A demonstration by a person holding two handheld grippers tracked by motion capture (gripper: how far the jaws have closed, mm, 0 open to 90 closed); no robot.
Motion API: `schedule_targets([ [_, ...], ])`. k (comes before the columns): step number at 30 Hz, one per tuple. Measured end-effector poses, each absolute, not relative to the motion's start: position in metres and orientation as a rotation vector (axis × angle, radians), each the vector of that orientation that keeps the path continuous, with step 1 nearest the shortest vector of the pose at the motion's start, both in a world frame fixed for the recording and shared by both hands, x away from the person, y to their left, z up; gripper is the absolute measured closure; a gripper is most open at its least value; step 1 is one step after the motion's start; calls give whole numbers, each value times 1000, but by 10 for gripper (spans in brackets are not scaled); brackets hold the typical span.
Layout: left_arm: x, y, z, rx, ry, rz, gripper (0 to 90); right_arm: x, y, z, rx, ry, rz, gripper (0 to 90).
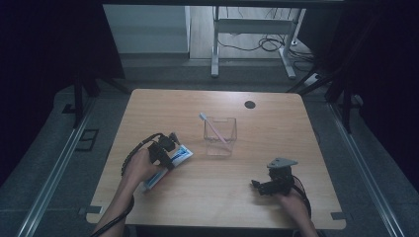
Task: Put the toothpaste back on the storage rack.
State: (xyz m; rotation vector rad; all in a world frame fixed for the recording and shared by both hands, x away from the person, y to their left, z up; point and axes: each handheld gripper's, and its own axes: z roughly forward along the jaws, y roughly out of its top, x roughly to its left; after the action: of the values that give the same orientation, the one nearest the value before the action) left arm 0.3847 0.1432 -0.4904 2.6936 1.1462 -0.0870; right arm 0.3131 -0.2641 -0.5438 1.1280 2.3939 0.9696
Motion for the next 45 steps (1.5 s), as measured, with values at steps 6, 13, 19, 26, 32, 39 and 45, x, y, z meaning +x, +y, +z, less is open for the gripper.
schedule_targets([
  [6, 379, 146, -482, 2625, 1101, -99, 726, 313, -264, -544, 1128, 2394, 970, 0],
  [13, 372, 147, -475, 2587, 1067, -70, 726, 313, -264, -544, 1128, 2393, 970, 0],
  [19, 369, 149, -470, 2562, 1047, -43, 726, 313, -264, -544, 1128, 2393, 970, 0],
  [26, 366, 151, -466, 2529, 1028, -25, 726, 313, -264, -544, 1128, 2393, 971, 0],
  [32, 363, 152, -462, 2494, 1010, -14, 726, 313, -264, -544, 1127, 2393, 970, 0],
  [39, 359, 151, -453, 2469, 967, 17, 726, 313, -264, -544, 1129, 2393, 970, 0],
  [45, 356, 153, -444, 2422, 946, 41, 726, 313, -264, -544, 1123, 2393, 971, 0],
])
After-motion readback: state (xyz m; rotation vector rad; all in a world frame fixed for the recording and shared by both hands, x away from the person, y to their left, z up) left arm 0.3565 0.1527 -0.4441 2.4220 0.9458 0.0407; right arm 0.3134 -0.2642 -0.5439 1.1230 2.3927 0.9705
